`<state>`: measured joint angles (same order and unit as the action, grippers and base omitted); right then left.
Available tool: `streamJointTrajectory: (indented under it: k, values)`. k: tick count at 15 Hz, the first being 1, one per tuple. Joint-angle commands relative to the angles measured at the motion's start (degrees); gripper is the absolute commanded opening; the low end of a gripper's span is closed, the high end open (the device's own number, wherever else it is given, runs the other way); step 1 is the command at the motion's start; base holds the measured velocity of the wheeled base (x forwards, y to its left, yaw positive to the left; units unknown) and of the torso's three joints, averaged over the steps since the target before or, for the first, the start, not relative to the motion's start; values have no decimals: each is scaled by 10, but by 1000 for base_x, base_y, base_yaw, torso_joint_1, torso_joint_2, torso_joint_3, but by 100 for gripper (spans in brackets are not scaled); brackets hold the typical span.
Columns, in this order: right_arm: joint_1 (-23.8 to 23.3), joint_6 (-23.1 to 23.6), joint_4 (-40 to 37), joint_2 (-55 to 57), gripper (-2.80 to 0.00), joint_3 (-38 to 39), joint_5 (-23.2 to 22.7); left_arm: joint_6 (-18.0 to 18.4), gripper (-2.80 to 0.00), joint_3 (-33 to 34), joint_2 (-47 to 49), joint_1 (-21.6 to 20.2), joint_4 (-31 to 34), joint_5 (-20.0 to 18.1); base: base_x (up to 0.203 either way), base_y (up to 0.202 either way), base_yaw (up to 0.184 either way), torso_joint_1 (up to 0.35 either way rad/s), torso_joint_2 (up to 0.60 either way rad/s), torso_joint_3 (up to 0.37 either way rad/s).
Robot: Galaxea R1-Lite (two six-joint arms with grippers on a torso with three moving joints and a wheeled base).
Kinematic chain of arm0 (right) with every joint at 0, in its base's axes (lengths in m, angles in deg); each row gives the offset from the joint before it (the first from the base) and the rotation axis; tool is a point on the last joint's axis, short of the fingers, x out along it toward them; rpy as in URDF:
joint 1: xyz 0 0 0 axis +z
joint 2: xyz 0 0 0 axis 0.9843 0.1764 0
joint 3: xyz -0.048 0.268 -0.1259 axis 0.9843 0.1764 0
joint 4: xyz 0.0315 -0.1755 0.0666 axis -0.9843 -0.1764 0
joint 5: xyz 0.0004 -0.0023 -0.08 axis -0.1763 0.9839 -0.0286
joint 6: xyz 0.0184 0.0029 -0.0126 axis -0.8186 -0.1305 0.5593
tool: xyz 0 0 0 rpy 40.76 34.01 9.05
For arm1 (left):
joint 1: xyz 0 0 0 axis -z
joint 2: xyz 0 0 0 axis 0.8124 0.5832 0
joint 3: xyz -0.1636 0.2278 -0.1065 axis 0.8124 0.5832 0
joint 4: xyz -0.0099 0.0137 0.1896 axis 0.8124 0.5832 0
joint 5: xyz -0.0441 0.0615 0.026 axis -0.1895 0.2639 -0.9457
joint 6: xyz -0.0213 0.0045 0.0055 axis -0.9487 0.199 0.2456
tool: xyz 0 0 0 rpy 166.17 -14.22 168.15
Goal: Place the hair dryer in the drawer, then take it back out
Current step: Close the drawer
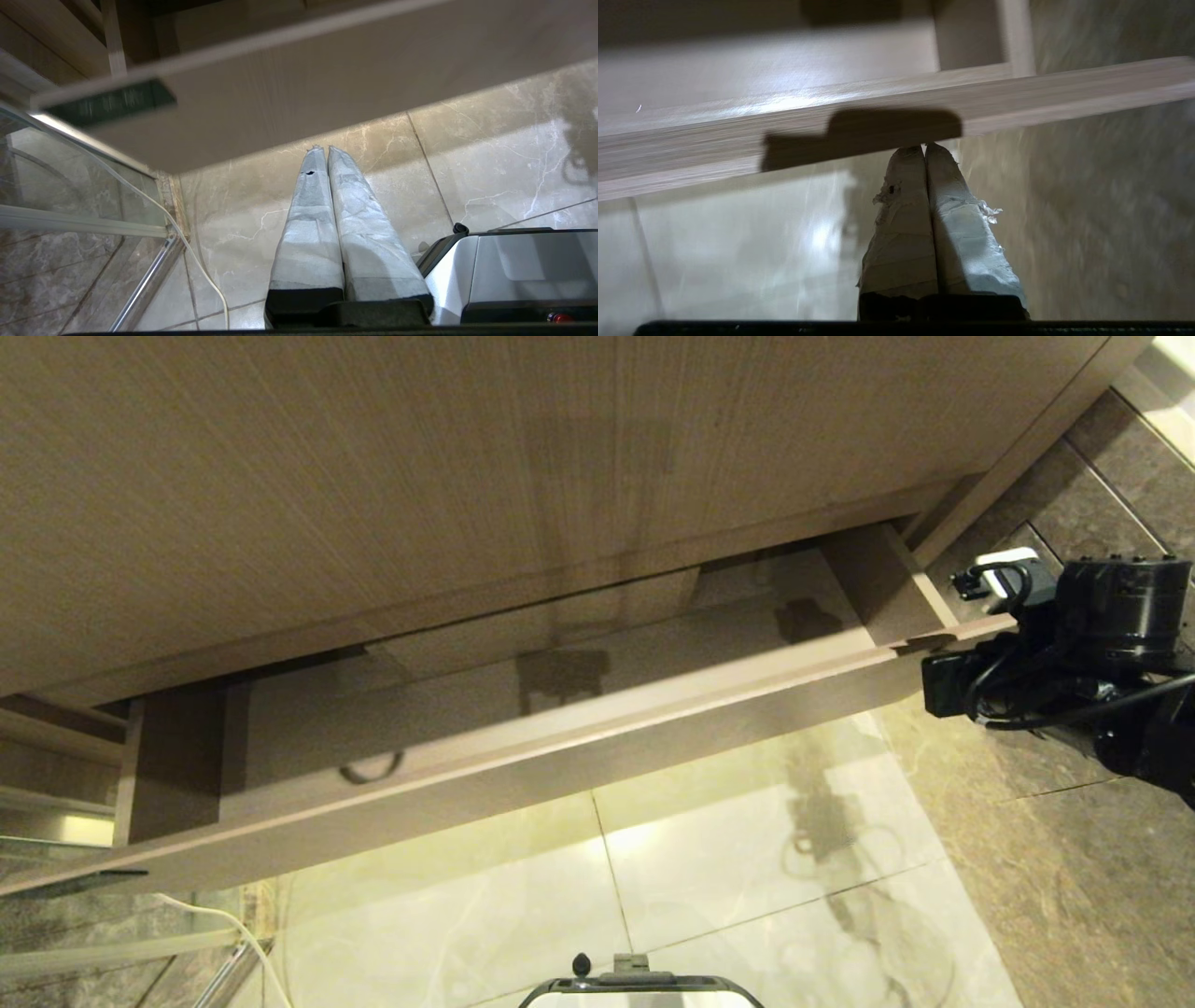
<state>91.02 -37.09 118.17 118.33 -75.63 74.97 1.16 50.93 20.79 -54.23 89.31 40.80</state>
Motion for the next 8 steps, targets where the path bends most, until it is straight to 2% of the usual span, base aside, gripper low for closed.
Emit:
streamJointTrajectory:
  k: [1,4,8]
  values:
    - [-8,1,51,24,-280,-26,2,0,-280,1,0,0,0,0,0,0,0,0,0,0]
    - [-18,3,122,49,-280,-60,3,0,-280,1,0,0,0,0,0,0,0,0,0,0]
    - [-44,2,113,46,-280,-53,2,0,-280,1,0,0,0,0,0,0,0,0,0,0]
